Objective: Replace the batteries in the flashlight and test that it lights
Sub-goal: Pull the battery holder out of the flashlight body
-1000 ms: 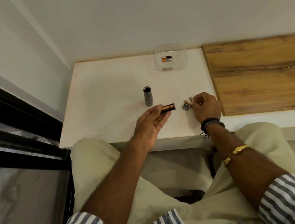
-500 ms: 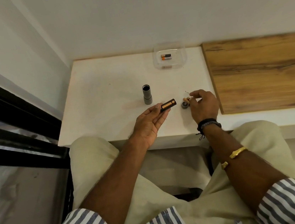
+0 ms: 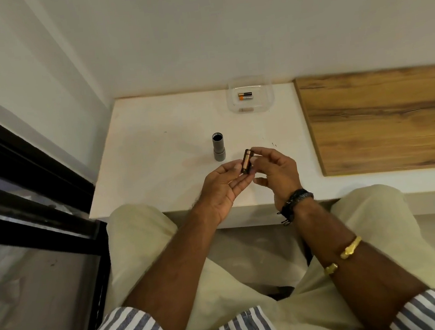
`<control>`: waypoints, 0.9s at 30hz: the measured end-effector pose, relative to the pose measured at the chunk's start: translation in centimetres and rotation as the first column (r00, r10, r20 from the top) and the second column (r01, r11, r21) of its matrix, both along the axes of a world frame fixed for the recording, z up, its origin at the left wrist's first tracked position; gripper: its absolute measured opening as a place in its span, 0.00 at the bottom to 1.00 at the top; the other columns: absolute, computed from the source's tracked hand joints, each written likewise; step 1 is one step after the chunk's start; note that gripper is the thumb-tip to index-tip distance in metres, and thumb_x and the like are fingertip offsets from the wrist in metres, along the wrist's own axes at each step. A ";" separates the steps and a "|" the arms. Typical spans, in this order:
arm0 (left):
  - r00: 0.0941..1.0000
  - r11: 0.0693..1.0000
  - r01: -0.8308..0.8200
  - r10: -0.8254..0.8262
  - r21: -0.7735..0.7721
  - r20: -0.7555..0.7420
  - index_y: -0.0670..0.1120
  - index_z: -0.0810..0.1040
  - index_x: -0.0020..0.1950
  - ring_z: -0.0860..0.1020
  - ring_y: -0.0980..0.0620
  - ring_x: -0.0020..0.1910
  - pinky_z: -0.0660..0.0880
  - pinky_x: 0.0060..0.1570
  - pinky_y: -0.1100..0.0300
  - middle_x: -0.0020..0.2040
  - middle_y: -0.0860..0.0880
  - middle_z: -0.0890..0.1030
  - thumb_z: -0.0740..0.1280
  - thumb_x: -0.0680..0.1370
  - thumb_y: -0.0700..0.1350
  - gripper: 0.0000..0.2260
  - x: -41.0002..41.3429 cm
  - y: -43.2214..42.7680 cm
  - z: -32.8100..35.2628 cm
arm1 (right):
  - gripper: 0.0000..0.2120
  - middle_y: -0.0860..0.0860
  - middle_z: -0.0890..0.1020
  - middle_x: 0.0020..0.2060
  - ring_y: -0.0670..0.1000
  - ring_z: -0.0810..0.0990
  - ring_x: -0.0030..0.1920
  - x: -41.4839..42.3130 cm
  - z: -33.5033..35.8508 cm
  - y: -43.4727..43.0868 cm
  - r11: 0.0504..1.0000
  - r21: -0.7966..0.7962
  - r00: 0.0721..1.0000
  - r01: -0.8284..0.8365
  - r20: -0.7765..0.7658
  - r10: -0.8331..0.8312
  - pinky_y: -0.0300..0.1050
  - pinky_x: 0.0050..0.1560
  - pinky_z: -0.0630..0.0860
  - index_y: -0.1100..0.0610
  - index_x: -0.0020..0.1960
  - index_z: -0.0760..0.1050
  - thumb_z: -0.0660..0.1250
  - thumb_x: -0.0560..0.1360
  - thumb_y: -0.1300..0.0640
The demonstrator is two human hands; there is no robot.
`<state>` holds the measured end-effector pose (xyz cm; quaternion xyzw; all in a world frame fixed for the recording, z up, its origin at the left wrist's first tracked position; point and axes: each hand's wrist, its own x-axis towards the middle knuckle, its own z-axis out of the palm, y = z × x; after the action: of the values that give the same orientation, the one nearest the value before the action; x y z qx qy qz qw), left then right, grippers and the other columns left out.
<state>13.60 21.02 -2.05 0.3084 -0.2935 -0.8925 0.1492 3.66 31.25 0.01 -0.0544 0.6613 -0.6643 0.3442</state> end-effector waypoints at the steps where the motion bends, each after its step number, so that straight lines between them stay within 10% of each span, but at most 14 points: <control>1: 1.000 0.999 0.023 -0.022 -0.035 0.016 0.35 0.78 0.61 0.84 0.40 0.56 0.82 0.55 0.52 0.56 0.37 0.84 0.65 0.80 0.34 0.10 0.0 0.1 0.0 | 0.11 0.60 0.85 0.55 0.51 0.84 0.49 0.0 0.0 0.1 1.000 -0.012 1.000 -0.013 -0.001 0.013 0.52 0.52 0.83 0.54 0.57 0.84 0.70 0.78 0.63; 12: 0.996 0.957 0.018 0.009 -0.289 0.089 0.41 0.77 0.62 0.84 0.40 0.56 0.82 0.54 0.47 0.54 0.39 0.85 0.73 0.76 0.34 0.15 0.0 0.3 -0.1 | 0.10 0.43 0.88 0.43 0.45 0.85 0.48 0.0 0.1 0.1 0.993 -0.010 0.990 -0.120 0.078 0.120 0.43 0.43 0.81 0.50 0.58 0.84 0.71 0.78 0.58; 27: 0.986 0.756 0.113 -0.006 -0.645 0.165 0.46 0.79 0.66 0.85 0.49 0.54 0.82 0.54 0.54 0.51 0.52 0.87 0.70 0.76 0.31 0.20 -0.1 0.4 -0.3 | 0.07 0.54 0.87 0.49 0.54 0.86 0.50 -0.3 0.2 0.4 0.992 -0.100 0.975 -0.070 0.205 0.090 0.48 0.48 0.85 0.58 0.55 0.82 0.68 0.79 0.64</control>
<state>13.52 21.43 -2.32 0.2949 -0.6058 -0.7125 0.1958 3.32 31.63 0.18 -0.0267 0.5872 -0.6818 0.4355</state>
